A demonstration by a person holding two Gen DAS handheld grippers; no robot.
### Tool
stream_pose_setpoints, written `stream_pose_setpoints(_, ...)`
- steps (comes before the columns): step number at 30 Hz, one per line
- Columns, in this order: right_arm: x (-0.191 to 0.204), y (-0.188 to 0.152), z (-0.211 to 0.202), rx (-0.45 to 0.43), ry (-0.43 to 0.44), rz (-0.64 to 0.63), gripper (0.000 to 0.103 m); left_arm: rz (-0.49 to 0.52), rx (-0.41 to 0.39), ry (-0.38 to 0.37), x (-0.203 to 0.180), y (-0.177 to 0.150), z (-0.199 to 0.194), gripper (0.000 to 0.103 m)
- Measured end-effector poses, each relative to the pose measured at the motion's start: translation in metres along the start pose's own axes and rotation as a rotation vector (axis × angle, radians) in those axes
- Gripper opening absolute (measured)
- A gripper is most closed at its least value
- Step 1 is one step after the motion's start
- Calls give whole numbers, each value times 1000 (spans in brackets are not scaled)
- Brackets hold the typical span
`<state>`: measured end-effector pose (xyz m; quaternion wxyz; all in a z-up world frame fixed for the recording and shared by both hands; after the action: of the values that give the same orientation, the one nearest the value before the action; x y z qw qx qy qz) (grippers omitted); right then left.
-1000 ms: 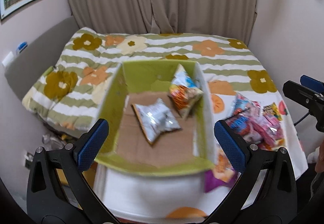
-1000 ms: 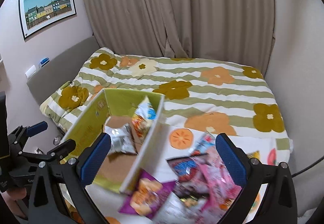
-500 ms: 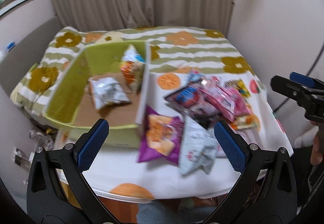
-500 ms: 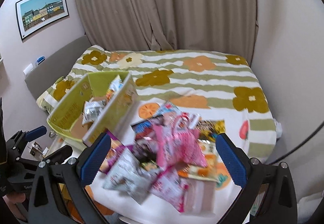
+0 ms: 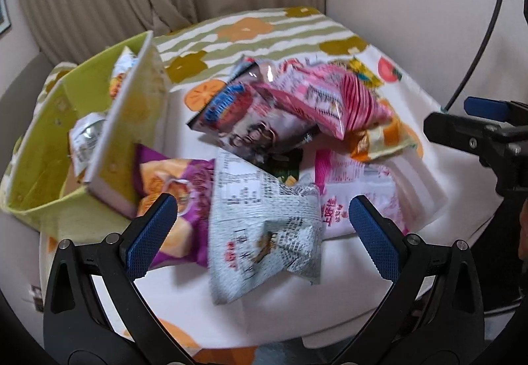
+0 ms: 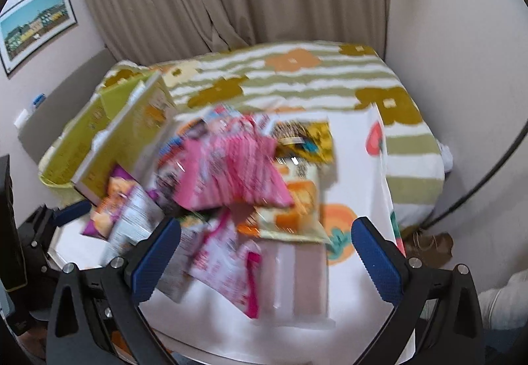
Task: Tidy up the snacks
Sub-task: 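Grasp the grey-blue printed bag with the left tool while the right tool grasps the pink-white bag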
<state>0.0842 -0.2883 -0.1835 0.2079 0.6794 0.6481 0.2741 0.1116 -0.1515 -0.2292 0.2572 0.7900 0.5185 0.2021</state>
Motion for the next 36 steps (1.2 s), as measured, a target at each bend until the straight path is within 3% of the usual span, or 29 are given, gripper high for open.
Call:
stream_pose_setpoints(11, -17, -34, 38, 78, -73, 3, 103, 106, 51, 47, -12, -10, 35, 101)
stream_pose_setpoints(14, -21, -37, 43, 87, -95, 0, 102, 134, 83, 71, -15, -11, 43, 89)
stream_pose_setpoints(20, -22, -43, 53, 114, -121, -31, 97, 158, 105, 83, -15, -10, 49, 76)
stream_pose_setpoints(25, -18, -50, 64, 145, -129, -60, 87, 165, 111, 68, -13, -9, 47, 67)
stream_pose_setpoints(29, -16, -55, 72, 161, -138, -75, 84, 156, 107, 55, -12, -6, 44, 60)
stream_pose_setpoints(36, -11, -65, 86, 208, -119, -79, 69, 133, 98, 51, -6, -3, 39, 60)
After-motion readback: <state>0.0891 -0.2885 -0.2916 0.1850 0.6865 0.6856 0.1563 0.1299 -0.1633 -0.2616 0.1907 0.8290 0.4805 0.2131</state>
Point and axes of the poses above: each gripper's, at about its wrist camera, not at the fingertips, and z roughly the way its jaws point, x to its left, y to its top, the point moved 3 cm from there along z, roughly the way its jaws point, and after that the axes turned 4 degrees about -y, right-handed, at the moved point
